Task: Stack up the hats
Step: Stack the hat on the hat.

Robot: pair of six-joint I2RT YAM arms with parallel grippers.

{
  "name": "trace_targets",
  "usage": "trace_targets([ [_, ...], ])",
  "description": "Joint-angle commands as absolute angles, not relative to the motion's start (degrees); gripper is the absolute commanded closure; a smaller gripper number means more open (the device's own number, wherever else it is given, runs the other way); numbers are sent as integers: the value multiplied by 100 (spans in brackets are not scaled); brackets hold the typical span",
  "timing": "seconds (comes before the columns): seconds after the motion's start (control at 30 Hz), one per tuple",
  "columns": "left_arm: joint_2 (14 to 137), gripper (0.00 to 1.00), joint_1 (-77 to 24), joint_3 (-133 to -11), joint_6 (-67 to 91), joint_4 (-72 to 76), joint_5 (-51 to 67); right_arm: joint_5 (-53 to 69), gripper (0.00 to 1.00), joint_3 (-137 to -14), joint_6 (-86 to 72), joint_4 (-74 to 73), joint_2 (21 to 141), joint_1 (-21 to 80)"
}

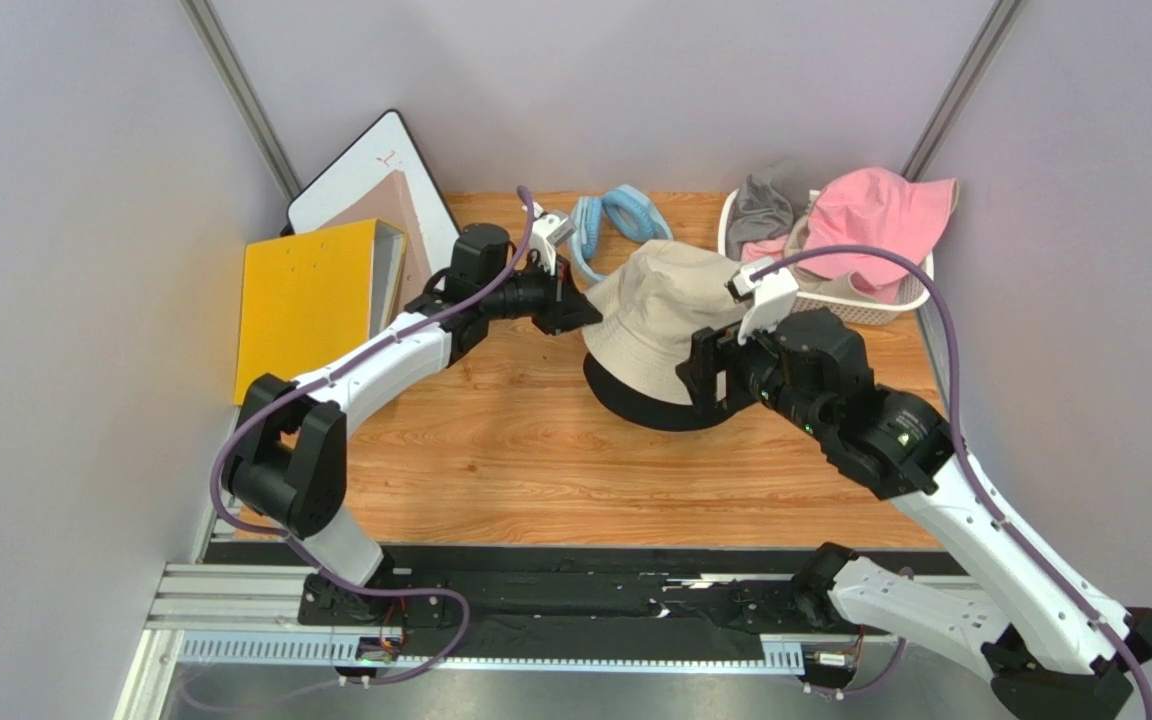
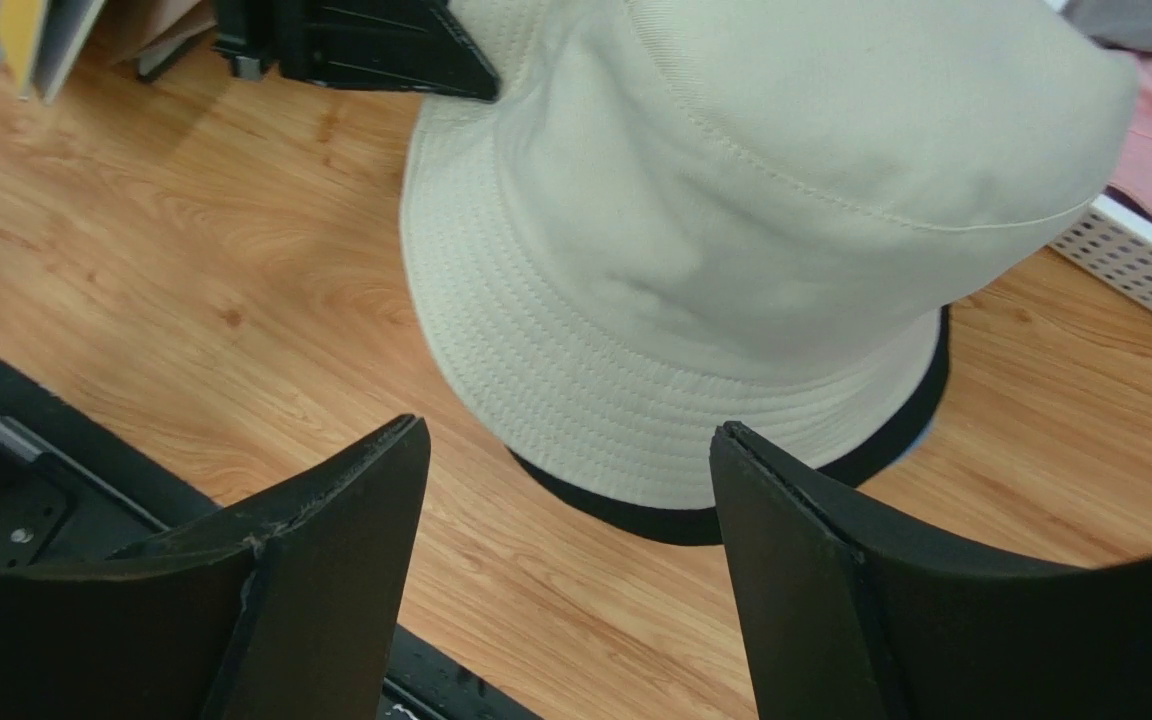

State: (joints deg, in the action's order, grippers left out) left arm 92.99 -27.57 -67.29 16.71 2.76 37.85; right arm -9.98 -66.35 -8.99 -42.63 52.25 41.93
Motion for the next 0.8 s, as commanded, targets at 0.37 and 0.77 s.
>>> trace_targets([
  [0.37,9009,100,-2716,-6100,2021,914,4025,-1494,10,-5301,-2144,-3235,5080,4395],
  [0.77,8965,100,-2716,-6029,2030,888,4060,-1898,4,-4493,-2821,-2611,5011,4395],
])
